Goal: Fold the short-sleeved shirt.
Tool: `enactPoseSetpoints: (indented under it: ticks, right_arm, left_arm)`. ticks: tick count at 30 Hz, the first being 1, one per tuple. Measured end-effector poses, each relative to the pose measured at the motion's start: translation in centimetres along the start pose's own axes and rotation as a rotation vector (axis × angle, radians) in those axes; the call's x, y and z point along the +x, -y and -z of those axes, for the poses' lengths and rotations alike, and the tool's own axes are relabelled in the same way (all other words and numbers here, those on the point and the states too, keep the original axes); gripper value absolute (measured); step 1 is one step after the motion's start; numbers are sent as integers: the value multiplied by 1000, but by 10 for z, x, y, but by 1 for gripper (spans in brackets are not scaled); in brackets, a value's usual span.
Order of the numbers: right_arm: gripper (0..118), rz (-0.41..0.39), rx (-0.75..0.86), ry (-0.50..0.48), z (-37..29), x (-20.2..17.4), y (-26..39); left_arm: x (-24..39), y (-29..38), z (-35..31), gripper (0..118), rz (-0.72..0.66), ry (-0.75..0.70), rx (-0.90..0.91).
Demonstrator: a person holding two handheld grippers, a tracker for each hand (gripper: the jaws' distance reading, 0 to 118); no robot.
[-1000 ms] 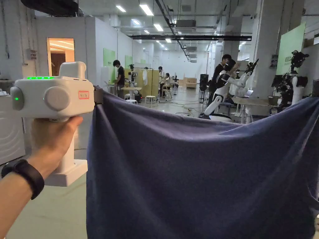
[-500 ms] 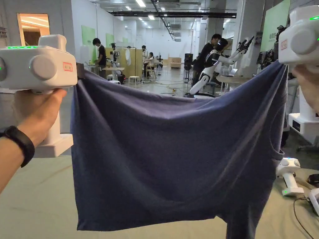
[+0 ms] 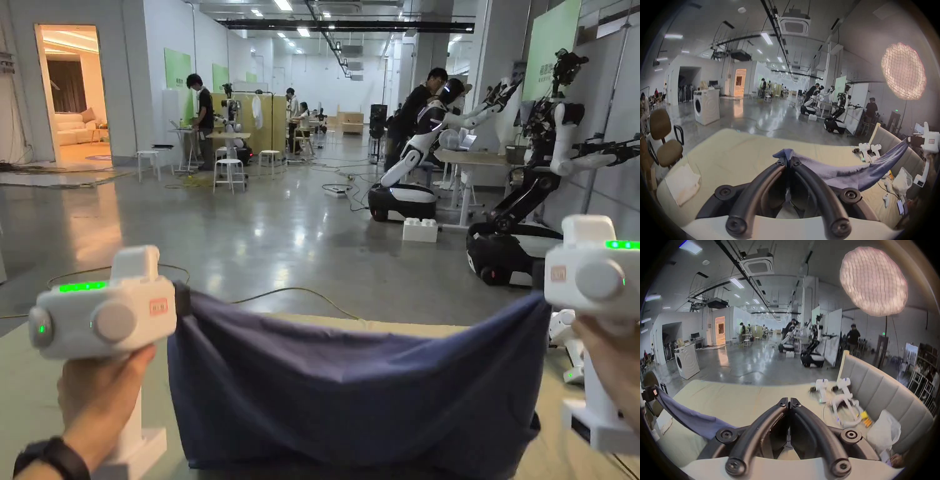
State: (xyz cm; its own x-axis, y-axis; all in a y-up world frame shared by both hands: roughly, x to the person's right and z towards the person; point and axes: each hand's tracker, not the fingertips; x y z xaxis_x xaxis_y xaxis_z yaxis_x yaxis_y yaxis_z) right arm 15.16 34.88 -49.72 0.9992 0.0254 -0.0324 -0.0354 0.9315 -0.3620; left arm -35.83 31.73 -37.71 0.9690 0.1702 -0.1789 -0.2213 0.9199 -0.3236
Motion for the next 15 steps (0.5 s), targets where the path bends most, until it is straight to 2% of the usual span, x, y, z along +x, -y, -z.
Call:
enactPoseSetpoints:
  ticks: [4,6,9,11,12,15]
  right_arm:
    - [1,12,-59,-71,-25,26,70]
    - [1,25,-76,-84,-45,36,106]
    - [1,-39,-115,-107,-98,44,161]
    - [1,-46,-120,-97,-123,56,198]
    - [1,-54,-149,-126,-136,61,219]
    - [1,-18,-194,-131,-173,78,275]
  left_arm:
    - [-7,67,-47,4,-31,52,-36]
    - [-7,102,-71,4,-1,65,-80]
    - [-15,153,-112,4,-9,101,-94]
    - [-24,182,-141,4,-36,132,-116]
    - [-26,201,-157,4,-29,126,-108]
    - [-33,250,-193,4,-15,130,-133]
